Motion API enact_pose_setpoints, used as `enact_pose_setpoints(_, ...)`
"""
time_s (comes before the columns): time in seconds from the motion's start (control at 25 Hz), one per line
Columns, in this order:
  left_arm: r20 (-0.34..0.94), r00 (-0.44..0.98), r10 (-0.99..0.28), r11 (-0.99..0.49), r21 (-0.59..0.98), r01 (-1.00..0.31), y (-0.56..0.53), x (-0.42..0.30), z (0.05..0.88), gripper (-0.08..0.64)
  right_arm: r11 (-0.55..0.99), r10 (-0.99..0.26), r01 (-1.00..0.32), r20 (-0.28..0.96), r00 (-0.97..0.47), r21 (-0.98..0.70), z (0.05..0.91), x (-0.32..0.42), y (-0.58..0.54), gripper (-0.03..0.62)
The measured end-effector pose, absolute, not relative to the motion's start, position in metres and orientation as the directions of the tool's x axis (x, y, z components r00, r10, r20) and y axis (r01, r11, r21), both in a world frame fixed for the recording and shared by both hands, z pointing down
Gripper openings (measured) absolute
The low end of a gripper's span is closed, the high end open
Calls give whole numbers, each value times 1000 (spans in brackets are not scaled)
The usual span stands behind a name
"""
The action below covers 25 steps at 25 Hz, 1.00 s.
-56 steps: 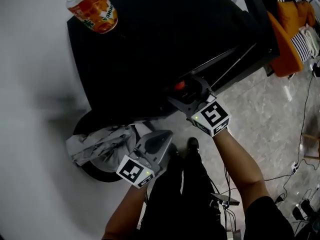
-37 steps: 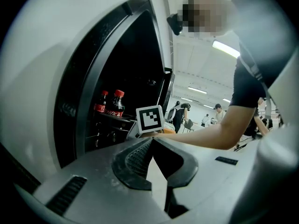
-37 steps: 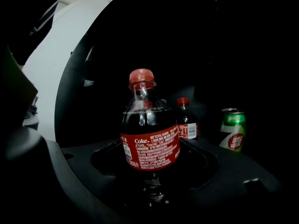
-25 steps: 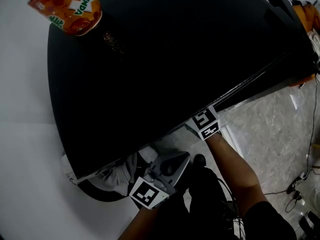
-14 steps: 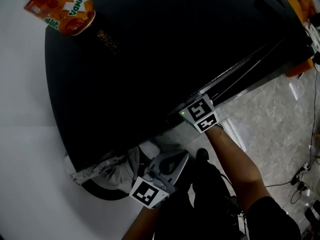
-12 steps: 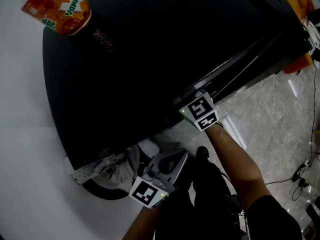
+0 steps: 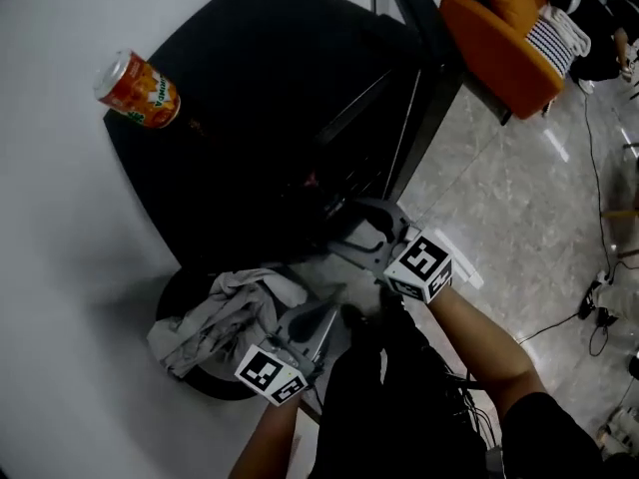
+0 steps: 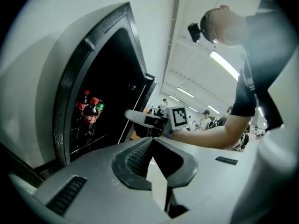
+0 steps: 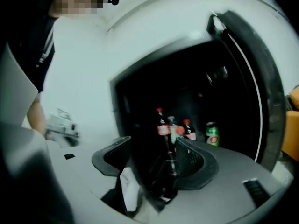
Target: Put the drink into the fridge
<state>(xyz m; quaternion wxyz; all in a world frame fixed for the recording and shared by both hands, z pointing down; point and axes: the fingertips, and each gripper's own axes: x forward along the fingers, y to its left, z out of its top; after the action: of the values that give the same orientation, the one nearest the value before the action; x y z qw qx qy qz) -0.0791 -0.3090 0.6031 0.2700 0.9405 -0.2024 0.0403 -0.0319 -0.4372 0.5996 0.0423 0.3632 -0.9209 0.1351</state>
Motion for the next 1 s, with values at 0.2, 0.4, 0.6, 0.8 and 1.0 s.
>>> enact_pose_setpoints(0.2,83,928,-364,-719,608,-336,-274,-104,539,11,688,-710,-709,59,-702,-155,489,-25,-330,89)
enact_pose_setpoints(0.4,21,902,-432,-752,543,-373,-227,-115,475,9,725,-670,-656,7,-742,-211,403,-11,-242,32)
enact_pose_setpoints(0.6,-102,860,-501,-769,509,-388,-169,-109,410,11,804,-572,-565,17,-820,-183,364,20,-167,25)
enact_pose_setpoints(0.8,-157,815,-558,-739,540,-402,-73,-71,406,11,831,-518,-514,43,-854,-211,385,65,-76,26)
enact_pose_setpoints(1.0,-14,834,-552,-696,559,-451,12,-54,422,11,847,-443,-463,135,-886,-262,424,61,0,26)
